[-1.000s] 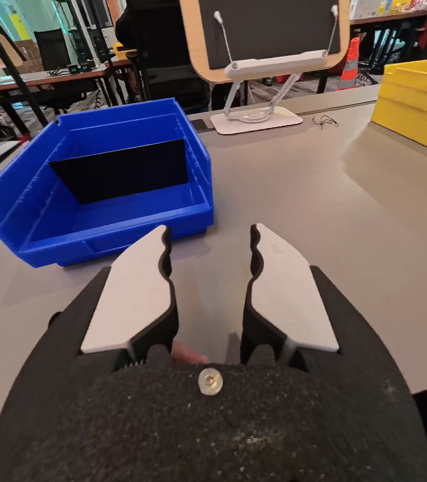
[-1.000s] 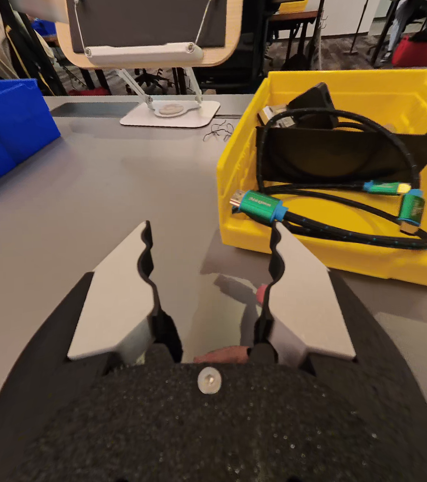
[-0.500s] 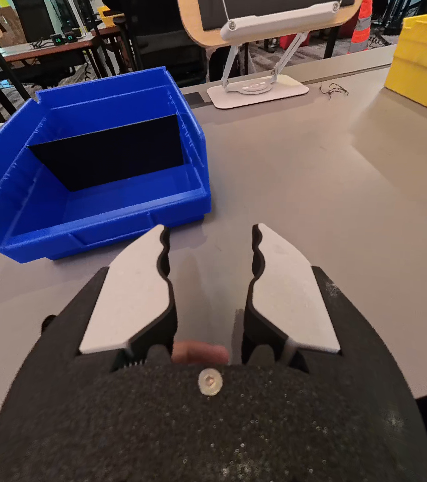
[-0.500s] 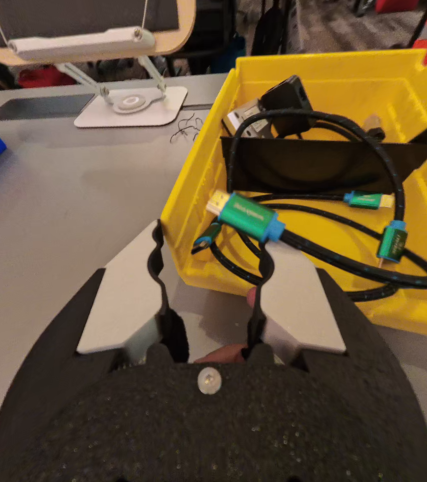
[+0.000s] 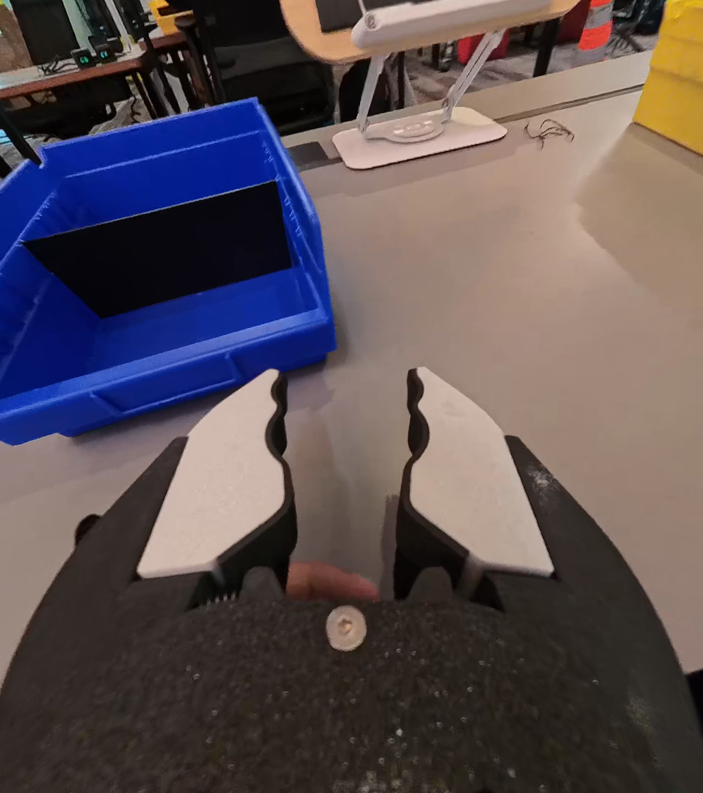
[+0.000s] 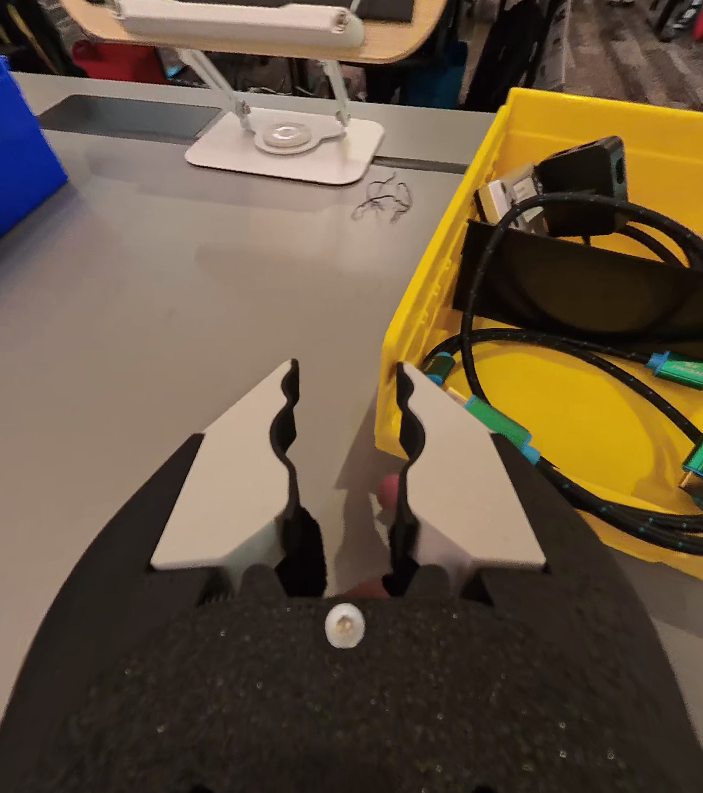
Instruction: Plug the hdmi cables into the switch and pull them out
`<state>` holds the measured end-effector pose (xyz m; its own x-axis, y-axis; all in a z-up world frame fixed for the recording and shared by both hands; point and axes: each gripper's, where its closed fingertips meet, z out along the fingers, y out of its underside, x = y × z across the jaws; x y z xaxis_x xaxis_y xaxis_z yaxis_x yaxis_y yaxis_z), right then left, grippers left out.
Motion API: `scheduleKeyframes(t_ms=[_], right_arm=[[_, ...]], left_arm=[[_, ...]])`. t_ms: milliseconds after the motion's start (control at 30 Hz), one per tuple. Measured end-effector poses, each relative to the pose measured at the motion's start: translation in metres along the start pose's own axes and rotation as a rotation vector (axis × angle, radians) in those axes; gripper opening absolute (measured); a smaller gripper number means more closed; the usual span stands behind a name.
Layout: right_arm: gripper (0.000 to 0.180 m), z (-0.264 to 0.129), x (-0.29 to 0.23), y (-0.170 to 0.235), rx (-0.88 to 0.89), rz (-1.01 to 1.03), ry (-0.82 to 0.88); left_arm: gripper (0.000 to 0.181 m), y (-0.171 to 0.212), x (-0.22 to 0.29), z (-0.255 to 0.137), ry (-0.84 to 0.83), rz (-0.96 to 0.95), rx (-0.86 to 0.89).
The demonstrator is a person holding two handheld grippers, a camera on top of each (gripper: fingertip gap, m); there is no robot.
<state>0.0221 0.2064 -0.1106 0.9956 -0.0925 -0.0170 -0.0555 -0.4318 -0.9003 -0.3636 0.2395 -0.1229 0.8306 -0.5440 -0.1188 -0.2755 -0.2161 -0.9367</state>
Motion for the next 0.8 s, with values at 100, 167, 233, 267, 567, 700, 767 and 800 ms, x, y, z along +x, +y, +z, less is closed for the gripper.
scheduleKeyframes(t_ms=[100, 167, 233, 267, 567, 700, 767, 800], right_arm=[[0.034, -0.019, -0.026, 0.001, 0.02, 0.072, -0.157], [0.035, -0.043, -0.028, -0.012, 0.114, 0.128, -0.194], [0.035, -0.064, 0.001, -0.024, 0.198, 0.091, -0.086], [0.035, -0.072, 0.029, -0.027, 0.219, 0.086, 0.013], [0.038, -0.072, 0.172, 0.031, 0.15, 0.311, 0.337], [0.009, -0.058, 0.189, 0.043, 0.071, 0.296, 0.413], [0.002, -0.056, 0.188, 0.042, 0.082, 0.223, 0.43], [0.002, -0.058, 0.187, 0.043, 0.083, 0.176, 0.46]], left_arm=[[0.054, -0.012, 0.034, 0.003, 0.094, -0.063, 0.027], [0.057, -0.025, 0.078, 0.012, 0.228, -0.105, 0.02], [0.058, -0.04, 0.126, 0.025, 0.333, -0.099, 0.007], [0.058, -0.049, 0.151, 0.033, 0.378, -0.082, 0.009], [0.049, -0.111, 0.314, 0.155, 0.46, -0.021, -0.038], [0.017, -0.104, 0.343, 0.184, 0.446, -0.031, -0.113], [0.009, -0.105, 0.341, 0.188, 0.343, 0.06, -0.089], [0.007, -0.105, 0.339, 0.187, 0.31, 0.1, -0.072]])
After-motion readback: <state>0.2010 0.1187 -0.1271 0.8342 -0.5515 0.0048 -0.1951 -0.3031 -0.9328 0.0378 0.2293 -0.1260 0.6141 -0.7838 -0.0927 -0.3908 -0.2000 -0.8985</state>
